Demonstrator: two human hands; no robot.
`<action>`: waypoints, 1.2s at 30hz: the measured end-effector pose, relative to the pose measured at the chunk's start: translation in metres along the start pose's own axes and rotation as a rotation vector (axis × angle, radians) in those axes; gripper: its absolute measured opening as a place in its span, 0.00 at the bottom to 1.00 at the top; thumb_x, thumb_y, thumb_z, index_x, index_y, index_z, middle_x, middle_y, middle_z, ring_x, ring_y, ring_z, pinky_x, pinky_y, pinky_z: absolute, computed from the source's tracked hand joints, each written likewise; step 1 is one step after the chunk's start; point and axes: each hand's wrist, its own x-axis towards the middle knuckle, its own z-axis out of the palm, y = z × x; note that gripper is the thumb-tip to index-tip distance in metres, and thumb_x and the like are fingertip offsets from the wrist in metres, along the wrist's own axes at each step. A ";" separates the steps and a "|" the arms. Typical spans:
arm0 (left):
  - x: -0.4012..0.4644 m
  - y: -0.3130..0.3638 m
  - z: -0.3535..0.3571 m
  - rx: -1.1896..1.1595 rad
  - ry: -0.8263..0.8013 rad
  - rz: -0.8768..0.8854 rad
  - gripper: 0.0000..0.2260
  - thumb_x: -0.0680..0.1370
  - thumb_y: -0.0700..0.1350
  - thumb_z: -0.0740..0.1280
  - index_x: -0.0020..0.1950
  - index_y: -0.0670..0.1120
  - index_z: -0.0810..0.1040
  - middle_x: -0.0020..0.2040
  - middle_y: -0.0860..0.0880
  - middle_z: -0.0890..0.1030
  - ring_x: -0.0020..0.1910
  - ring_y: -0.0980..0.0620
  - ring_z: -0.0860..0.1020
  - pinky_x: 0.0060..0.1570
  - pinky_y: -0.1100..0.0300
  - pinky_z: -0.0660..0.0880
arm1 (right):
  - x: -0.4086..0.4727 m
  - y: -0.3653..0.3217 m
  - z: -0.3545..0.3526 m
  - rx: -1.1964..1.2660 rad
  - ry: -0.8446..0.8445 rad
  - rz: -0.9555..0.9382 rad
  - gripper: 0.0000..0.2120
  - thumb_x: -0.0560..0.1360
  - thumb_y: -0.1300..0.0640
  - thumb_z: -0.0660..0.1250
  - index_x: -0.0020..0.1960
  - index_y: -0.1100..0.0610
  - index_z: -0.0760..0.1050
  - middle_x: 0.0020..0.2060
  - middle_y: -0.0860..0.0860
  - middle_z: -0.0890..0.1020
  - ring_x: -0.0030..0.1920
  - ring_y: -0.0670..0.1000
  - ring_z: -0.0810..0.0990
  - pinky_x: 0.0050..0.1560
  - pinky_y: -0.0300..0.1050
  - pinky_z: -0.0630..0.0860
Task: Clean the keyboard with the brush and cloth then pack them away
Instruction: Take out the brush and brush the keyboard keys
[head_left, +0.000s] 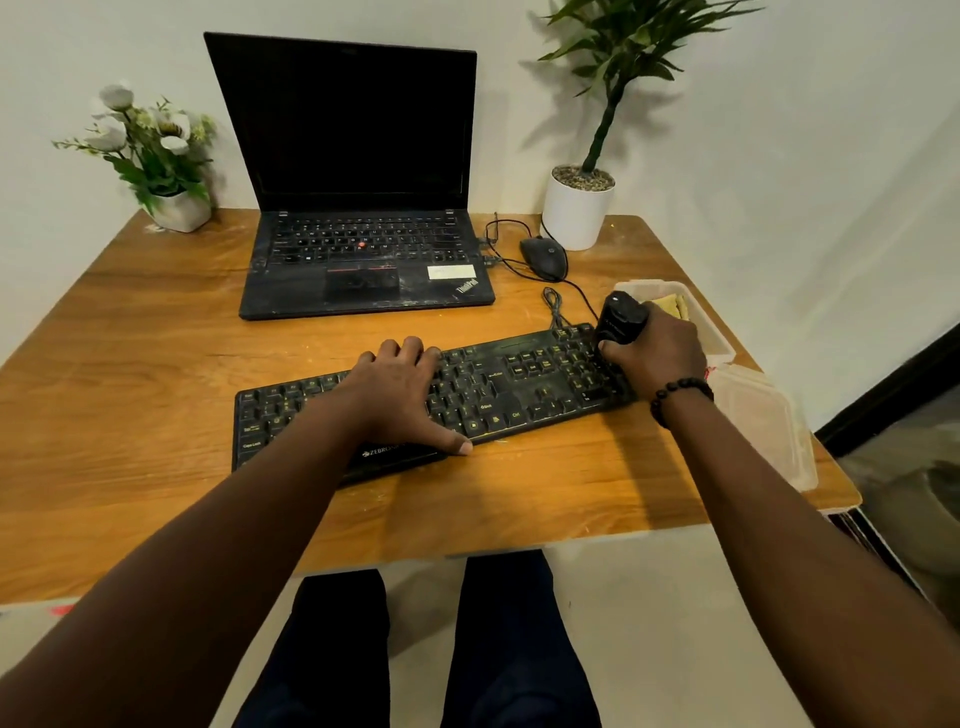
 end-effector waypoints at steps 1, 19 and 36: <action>0.000 0.000 0.000 0.002 -0.005 0.004 0.59 0.61 0.81 0.62 0.81 0.46 0.50 0.77 0.44 0.58 0.73 0.41 0.60 0.71 0.45 0.61 | -0.009 0.004 -0.001 0.017 0.012 0.015 0.23 0.68 0.47 0.75 0.59 0.54 0.75 0.49 0.54 0.83 0.51 0.57 0.80 0.46 0.52 0.79; -0.004 -0.001 0.002 -0.036 -0.022 0.039 0.60 0.62 0.80 0.63 0.81 0.45 0.48 0.77 0.45 0.56 0.74 0.41 0.59 0.72 0.44 0.60 | -0.165 -0.048 0.034 0.523 0.193 0.233 0.18 0.68 0.53 0.76 0.54 0.55 0.76 0.48 0.49 0.80 0.47 0.47 0.78 0.43 0.37 0.72; -0.067 -0.088 0.005 -0.097 -0.240 -0.052 0.70 0.55 0.74 0.74 0.80 0.50 0.33 0.80 0.48 0.44 0.77 0.40 0.49 0.75 0.41 0.50 | -0.192 -0.079 0.055 0.537 0.188 0.192 0.16 0.67 0.53 0.76 0.52 0.55 0.75 0.46 0.49 0.79 0.45 0.49 0.78 0.42 0.35 0.73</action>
